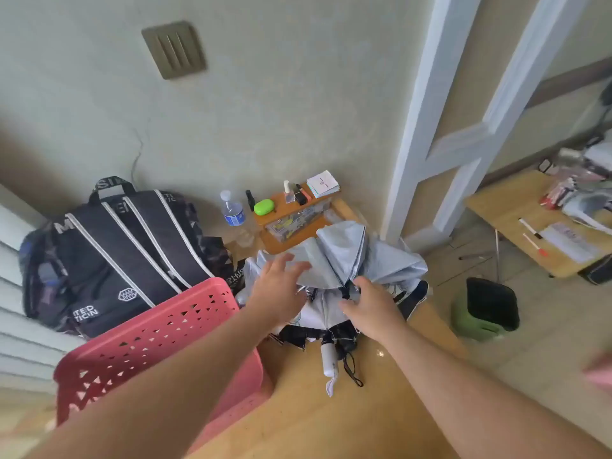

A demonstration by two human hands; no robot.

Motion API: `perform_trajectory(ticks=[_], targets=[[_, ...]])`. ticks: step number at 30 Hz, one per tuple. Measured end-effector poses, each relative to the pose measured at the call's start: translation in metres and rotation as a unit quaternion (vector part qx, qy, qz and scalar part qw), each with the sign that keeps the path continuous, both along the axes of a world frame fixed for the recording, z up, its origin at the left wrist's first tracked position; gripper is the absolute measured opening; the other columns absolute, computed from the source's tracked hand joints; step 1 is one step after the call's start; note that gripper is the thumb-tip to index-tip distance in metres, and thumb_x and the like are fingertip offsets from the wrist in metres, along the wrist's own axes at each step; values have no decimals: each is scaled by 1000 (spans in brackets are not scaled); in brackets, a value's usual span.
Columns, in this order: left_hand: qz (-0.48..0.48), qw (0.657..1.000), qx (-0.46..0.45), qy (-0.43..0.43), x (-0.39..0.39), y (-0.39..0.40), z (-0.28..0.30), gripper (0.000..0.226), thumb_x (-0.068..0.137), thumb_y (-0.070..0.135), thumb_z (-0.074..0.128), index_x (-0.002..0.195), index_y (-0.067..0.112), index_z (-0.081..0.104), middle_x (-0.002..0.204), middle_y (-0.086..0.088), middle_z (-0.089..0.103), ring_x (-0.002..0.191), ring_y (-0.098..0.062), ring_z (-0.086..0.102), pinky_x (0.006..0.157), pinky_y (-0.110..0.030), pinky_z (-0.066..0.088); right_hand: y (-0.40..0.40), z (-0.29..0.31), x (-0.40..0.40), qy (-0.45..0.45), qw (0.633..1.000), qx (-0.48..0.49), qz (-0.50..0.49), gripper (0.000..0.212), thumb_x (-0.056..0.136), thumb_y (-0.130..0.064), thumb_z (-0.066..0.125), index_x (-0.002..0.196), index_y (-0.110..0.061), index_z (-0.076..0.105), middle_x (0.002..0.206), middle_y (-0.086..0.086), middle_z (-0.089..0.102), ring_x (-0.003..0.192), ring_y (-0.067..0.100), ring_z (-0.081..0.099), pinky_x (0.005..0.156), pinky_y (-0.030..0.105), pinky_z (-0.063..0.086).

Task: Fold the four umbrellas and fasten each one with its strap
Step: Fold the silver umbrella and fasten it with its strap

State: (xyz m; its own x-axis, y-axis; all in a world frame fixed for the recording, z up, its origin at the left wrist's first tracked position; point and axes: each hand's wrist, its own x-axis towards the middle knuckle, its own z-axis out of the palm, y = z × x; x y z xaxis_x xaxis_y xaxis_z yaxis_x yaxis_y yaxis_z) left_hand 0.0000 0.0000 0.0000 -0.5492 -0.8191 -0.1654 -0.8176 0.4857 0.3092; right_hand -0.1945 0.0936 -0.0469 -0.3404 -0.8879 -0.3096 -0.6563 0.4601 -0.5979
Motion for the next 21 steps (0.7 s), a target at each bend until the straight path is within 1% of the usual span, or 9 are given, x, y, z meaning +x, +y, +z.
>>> perform_trajectory(ticks=[3, 5, 7, 9, 10, 12, 15, 18, 21], targets=[[23, 988, -68, -136, 3, -31, -14, 86, 92, 31, 67, 161, 43, 17, 171, -9, 7, 157, -40, 7, 127, -55, 12, -13, -11, 10, 50, 998, 16, -37, 77, 89, -63, 60, 143, -21, 27, 108, 8, 57, 93, 31, 62, 70, 42, 54], [18, 983, -35, -179, 9, -44, -28, 95, 90, 26, 67, 162, 44, 6, 172, -10, 3, 158, -42, 6, 128, -57, 13, -16, -19, 17, 68, 996, 30, -56, 94, 89, -64, 62, 155, -30, 5, 110, 11, 58, 95, 33, 64, 66, 40, 51], [23, 984, 10, -179, 12, -48, -43, 94, 92, 22, 64, 161, 46, 5, 168, -8, 19, 151, -39, 29, 118, -56, 38, -23, -25, 19, 72, 995, 37, -64, 107, 89, -60, 66, 159, -31, -9, 109, 12, 62, 94, 34, 66, 63, 39, 48], [38, 989, 27, -142, 11, -54, -51, 80, 95, 22, 56, 159, 47, 14, 148, -4, 48, 121, -30, 59, 92, -47, 59, -32, -29, 19, 70, 995, 39, -63, 115, 88, -57, 70, 160, -32, -17, 103, 12, 67, 89, 33, 69, 61, 38, 49], [45, 992, 19, -118, 11, -58, -56, 72, 97, 22, 53, 157, 47, 24, 135, -3, 59, 106, -26, 65, 83, -43, 62, -36, -32, 19, 65, 995, 45, -61, 117, 89, -56, 71, 159, -33, -20, 101, 11, 68, 87, 33, 69, 61, 39, 51], [36, 996, 9, -78, 9, -59, -61, 54, 99, 25, 54, 149, 44, 46, 118, 0, 70, 88, -22, 66, 77, -38, 61, -42, -40, 17, 43, 997, 46, -52, 116, 90, -49, 70, 158, -35, -22, 97, 9, 68, 81, 30, 69, 62, 40, 56], [28, 999, 12, -17, 7, -63, -67, 41, 98, 33, 65, 139, 38, 62, 122, 4, 73, 97, -20, 68, 88, -36, 59, -49, -59, 6, -28, 997, 49, -58, 94, 91, -29, 64, 159, -35, 0, 96, 7, 63, 80, 28, 65, 68, 44, 61], [9, 1000, 1, 17, 9, -64, -73, 47, 94, 38, 75, 138, 32, 62, 116, 1, 73, 102, -19, 68, 92, -30, 54, -53, -68, 0, -85, 992, 45, -79, 60, 95, -18, 58, 147, -30, 31, 112, 8, 59, 91, 30, 63, 70, 47, 64], [-6, 998, -35, 44, 14, -58, -77, 52, 94, 22, 74, 142, 33, 58, 116, -2, 67, 98, -17, 65, 88, -24, 49, -56, -76, -6, -80, 994, 5, -80, 40, 96, -18, 60, 135, -23, 49, 122, 8, 62, 100, 30, 61, 86, 45, 59]])
